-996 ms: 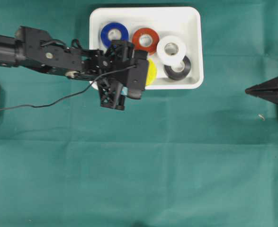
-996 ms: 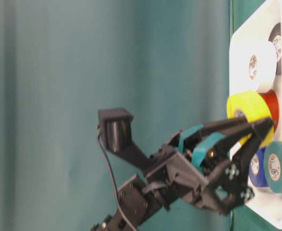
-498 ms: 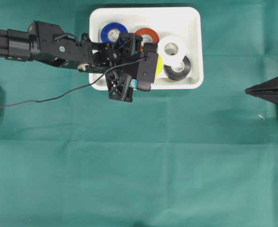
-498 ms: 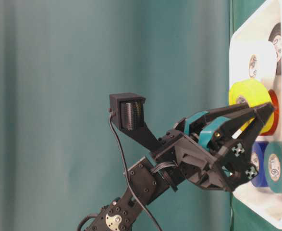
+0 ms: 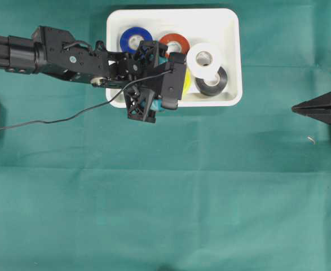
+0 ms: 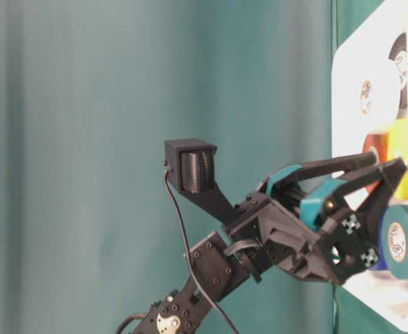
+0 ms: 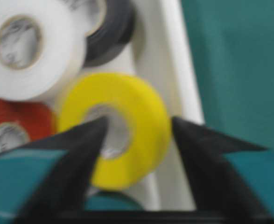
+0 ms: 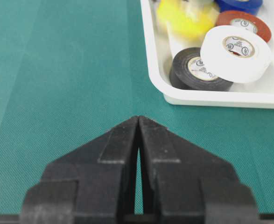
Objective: Put the tape into the white case with the left arm.
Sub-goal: 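Carry the yellow tape with the left gripper into the tray center, then release the yellow tape and retract the left gripper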
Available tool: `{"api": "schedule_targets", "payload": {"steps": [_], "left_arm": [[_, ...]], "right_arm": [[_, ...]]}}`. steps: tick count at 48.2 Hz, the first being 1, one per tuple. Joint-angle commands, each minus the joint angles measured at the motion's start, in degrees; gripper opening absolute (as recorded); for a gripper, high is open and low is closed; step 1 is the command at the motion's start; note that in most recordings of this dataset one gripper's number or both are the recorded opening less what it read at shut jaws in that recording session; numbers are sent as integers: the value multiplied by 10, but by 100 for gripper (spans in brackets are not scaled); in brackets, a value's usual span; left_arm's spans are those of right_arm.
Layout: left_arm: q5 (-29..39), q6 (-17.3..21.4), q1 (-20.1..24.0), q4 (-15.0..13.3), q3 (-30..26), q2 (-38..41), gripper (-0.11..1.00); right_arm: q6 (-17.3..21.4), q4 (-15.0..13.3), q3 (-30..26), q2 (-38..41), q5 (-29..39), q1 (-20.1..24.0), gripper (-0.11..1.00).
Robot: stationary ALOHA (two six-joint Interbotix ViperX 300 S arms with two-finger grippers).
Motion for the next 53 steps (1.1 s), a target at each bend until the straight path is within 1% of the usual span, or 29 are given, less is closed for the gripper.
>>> {"api": "schedule_targets", "payload": {"steps": [1, 3, 4, 6, 9, 31, 41, 44, 47, 53], "left_arm": [[-4, -2, 0, 0, -2, -32, 80], [-4, -2, 0, 0, 0, -35, 88], [-4, -2, 0, 0, 1, -37, 88], [-4, -3, 0, 0, 2, -40, 82], [-4, -3, -1, 0, 4, -45, 78], [-8, -4, -18, -1, 21, -79, 77], [-28, -7, -34, -3, 62, -119, 77], [-38, -18, -39, -3, 75, -129, 77], [-47, -36, -44, -3, 87, -140, 76], [-57, -86, -55, -3, 112, -165, 76]], "right_arm": [[0, -2, -6, 4, -5, -1, -9], [1, -2, -6, 4, -5, -1, -9], [0, -2, -6, 4, -6, -1, -9], [0, -2, -6, 4, -6, -1, -9], [1, -2, -6, 4, -6, -1, -9], [0, -2, -6, 4, -6, -1, -9], [0, -2, -6, 4, -5, -1, -9], [0, -2, -6, 4, -5, -1, -9], [0, -2, -6, 4, -6, -1, -9], [0, -2, -6, 4, -6, -1, -9]]}}
